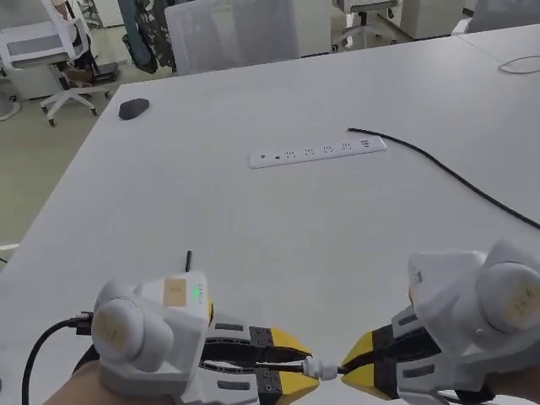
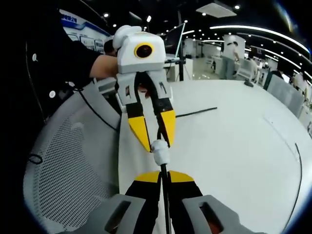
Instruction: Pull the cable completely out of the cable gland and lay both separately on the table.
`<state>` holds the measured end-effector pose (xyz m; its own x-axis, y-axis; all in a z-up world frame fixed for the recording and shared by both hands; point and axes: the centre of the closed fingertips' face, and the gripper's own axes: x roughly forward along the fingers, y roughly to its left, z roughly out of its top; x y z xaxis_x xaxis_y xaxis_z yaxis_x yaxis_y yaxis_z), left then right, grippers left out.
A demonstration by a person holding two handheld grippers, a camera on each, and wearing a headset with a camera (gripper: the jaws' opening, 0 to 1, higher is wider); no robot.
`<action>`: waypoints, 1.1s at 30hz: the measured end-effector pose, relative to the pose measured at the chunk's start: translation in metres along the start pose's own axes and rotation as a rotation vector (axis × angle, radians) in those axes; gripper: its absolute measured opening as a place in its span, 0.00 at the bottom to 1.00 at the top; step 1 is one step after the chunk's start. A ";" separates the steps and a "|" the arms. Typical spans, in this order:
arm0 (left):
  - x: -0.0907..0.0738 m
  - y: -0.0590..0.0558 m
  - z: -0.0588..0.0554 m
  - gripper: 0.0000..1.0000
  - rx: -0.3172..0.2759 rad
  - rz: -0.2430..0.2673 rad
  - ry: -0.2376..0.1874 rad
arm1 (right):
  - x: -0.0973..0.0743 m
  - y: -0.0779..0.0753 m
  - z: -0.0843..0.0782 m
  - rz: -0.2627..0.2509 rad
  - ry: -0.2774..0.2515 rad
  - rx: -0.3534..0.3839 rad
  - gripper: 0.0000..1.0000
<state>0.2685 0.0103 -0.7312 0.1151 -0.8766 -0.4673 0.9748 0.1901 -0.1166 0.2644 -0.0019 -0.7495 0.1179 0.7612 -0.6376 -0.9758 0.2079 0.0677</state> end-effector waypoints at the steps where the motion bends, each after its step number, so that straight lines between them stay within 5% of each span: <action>1: 0.000 0.000 0.000 0.16 -0.006 -0.001 -0.003 | 0.000 0.000 0.000 -0.001 0.000 -0.001 0.00; 7: -0.005 0.005 -0.003 0.15 -0.014 0.024 -0.008 | -0.014 -0.017 -0.017 -0.100 0.025 0.056 0.00; 19: -0.019 0.010 -0.008 0.15 -0.028 0.061 -0.008 | -0.062 -0.051 -0.079 -0.273 0.045 0.216 0.00; 33: -0.021 0.008 -0.011 0.16 -0.023 0.062 0.011 | -0.076 -0.069 -0.124 -0.361 0.126 0.296 0.02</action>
<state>0.2714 0.0349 -0.7325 0.1725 -0.8578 -0.4841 0.9613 0.2537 -0.1071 0.3005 -0.1498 -0.8008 0.3984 0.5319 -0.7472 -0.7802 0.6249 0.0289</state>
